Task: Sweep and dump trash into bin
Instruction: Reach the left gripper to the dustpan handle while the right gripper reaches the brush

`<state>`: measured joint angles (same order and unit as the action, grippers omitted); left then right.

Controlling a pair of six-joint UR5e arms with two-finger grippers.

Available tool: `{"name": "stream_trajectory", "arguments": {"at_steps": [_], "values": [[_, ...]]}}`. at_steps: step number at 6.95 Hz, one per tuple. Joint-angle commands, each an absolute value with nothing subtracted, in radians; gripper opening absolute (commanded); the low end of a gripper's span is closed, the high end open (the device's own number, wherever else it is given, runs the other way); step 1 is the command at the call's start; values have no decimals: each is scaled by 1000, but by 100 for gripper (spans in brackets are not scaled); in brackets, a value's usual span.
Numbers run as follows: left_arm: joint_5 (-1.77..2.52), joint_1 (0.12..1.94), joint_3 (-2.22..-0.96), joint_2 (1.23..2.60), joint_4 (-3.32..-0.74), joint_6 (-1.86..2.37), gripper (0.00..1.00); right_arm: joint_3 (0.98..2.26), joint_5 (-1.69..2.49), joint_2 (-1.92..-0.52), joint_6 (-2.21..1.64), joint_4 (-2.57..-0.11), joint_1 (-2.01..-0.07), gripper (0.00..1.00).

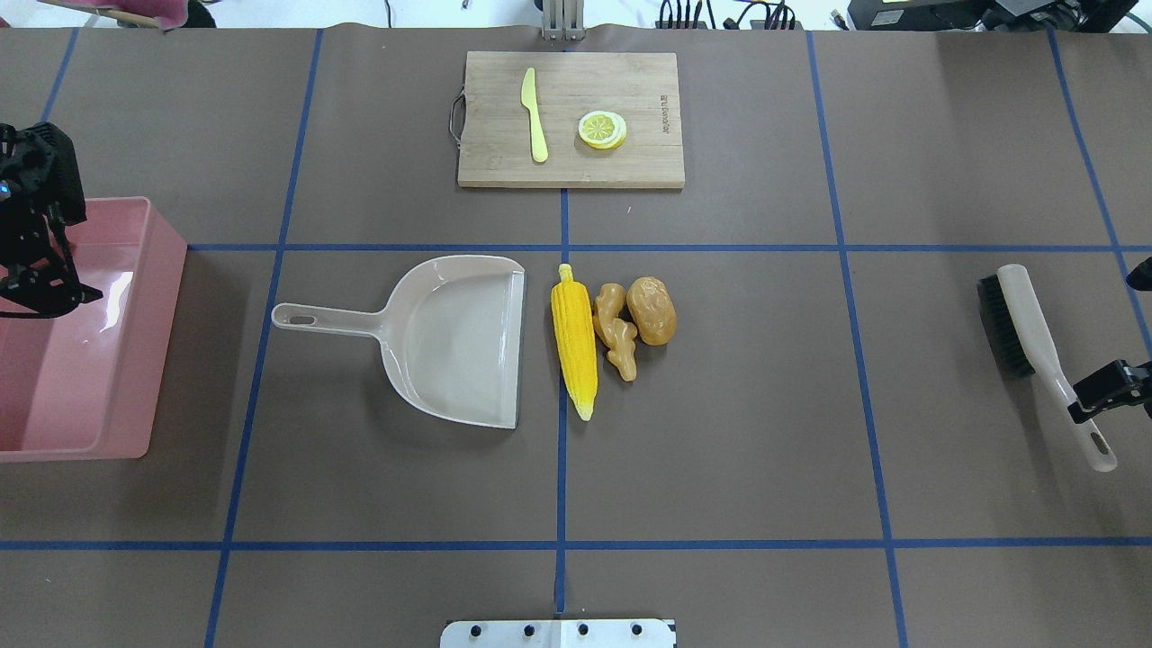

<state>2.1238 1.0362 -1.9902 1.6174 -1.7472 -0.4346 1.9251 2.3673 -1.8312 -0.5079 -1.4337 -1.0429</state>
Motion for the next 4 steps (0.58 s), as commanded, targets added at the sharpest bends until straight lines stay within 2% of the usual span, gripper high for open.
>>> {"name": "stream_trajectory", "arguments": {"at_steps": [1,4], "values": [[2094,940,-1993,1637,-1853,-437,98,1863,2367,-1804,-518,-1401,-1020,100],[2085,819,-1993,1704,-1856,-439,97,1798,2339,-1773,-586,-1335,-965,100]]}}
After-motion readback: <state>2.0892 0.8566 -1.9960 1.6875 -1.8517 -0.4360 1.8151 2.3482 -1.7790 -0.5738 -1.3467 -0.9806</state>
